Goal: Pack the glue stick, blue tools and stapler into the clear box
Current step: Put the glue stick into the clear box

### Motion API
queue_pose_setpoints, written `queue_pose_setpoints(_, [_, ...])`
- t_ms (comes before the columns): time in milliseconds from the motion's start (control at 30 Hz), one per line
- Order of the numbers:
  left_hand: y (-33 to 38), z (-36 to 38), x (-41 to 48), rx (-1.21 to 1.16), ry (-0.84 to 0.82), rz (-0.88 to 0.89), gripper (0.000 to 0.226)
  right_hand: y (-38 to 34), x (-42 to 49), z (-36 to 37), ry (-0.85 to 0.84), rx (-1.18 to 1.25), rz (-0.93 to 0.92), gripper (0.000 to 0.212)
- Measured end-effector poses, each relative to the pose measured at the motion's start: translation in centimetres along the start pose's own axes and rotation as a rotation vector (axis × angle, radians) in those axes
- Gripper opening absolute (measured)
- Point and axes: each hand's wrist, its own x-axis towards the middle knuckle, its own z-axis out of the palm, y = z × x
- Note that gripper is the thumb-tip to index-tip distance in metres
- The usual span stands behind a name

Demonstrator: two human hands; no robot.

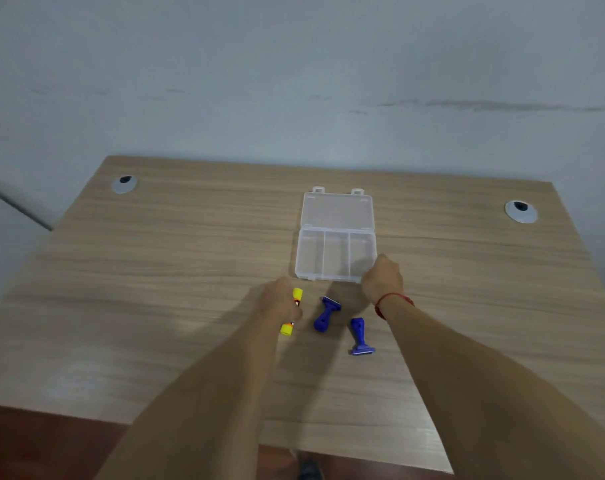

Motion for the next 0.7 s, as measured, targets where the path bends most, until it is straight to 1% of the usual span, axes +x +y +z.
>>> queue_pose_setpoints(67, [-0.1, 0.0, 0.1, -0.056, -0.009, -0.027, 0.046, 0.0, -0.2, 0.1, 0.03, 0.013, 0.024, 0.028])
queue_pose_setpoints(133, [-0.2, -0.2, 0.1, -0.17, -0.014, -0.066, 0.044, 0.1, -0.5, 0.0, 0.051, 0.009, 0.038, 0.027])
queue_pose_setpoints(233, [-0.2, -1.2, -0.3, -0.224, 0.079, -0.097, 0.038, 0.4, -1.0, -0.4, 0.059, -0.004, 0.056, 0.027])
queue_pose_setpoints(367, [1.1, -3.4, 0.6, -0.339, 0.192, -0.056, 0.037, 0.7, -0.8, -0.9, 0.05, -0.003, 0.075, 0.026])
queue_pose_setpoints(433, [2.5, -4.2, 1.2, -0.368, 0.196, -0.011, 0.034, 0.7, -0.6, -1.0, 0.05, 0.006, 0.092, 0.025])
queue_pose_setpoints(500, [4.0, -4.5, 1.9, -0.392, 0.193, 0.018, 0.024, 0.8, -0.4, -1.0, 0.04, 0.015, 0.105, 0.026])
queue_pose_setpoints(533, [4.7, -4.4, 2.3, -0.411, 0.186, 0.024, 0.022, 0.8, -0.2, -1.0, 0.036, 0.024, 0.112, 0.026])
queue_pose_setpoints(600, [5.6, -3.9, 3.2, -0.429, 0.174, 0.019, 0.027, 0.8, 0.1, -1.1, 0.03, 0.044, 0.124, 0.027])
queue_pose_setpoints(700, [6.2, -3.1, 4.2, -0.377, 0.191, -0.022, 0.038, 1.1, 0.5, -1.2, 0.026, 0.049, 0.131, 0.027])
